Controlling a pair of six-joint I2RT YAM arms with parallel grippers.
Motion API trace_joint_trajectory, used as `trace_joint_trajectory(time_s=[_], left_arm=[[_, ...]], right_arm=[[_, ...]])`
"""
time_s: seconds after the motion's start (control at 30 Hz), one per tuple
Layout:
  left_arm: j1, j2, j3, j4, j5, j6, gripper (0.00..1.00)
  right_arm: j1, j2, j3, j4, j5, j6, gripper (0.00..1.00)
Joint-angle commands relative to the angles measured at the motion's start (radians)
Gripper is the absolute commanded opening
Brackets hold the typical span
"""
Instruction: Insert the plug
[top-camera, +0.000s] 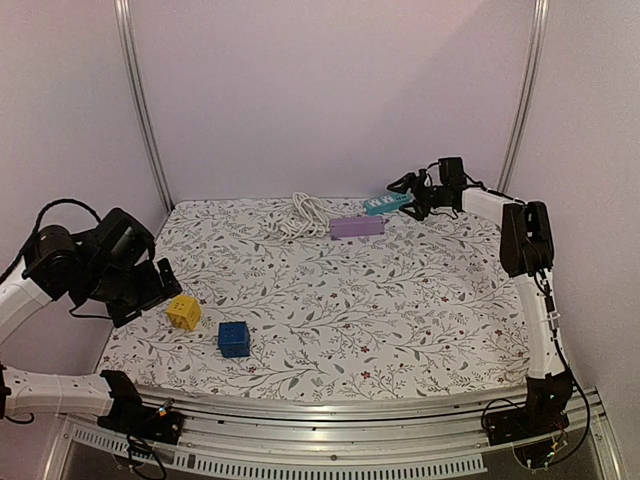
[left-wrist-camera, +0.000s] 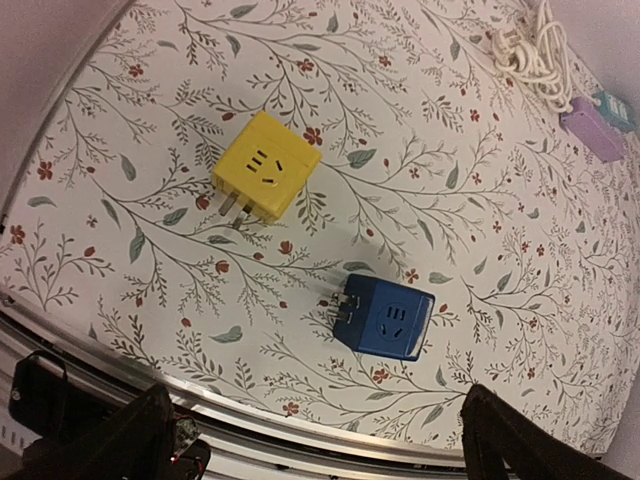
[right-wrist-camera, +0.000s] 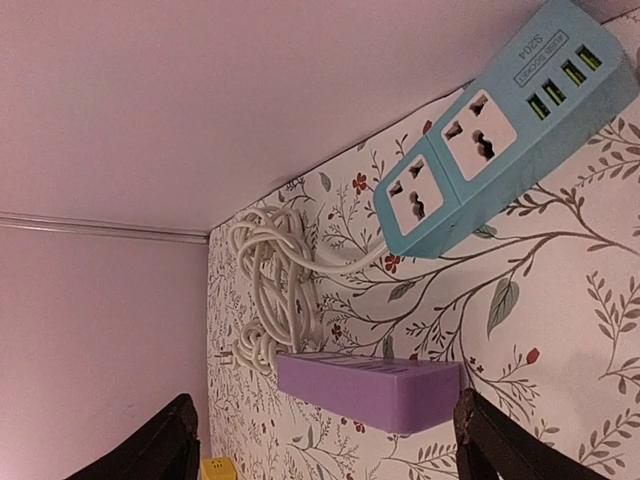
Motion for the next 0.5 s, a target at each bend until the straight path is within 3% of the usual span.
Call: trace_joint_trajectory(time_s=[0.0, 0.2, 0.47], left_arm=[[-0.013, 0.024, 0.012, 0.033, 0.015, -0.005, 0.99], [-0.013, 0.059, 0.010, 0.074, 0.030, -0.005, 0.99], [-0.013, 0.114, 0.007, 0.112, 0.054, 0.015, 0.99]], right_arm=[[0.010, 0.085, 0.054, 0.059, -0.045, 0.056, 0.85], [0.030, 0.145, 0.074, 0.115, -0.063, 0.089, 0.77], [0.033, 0.221, 0.125, 0.161, -0.105, 0.097, 0.49]])
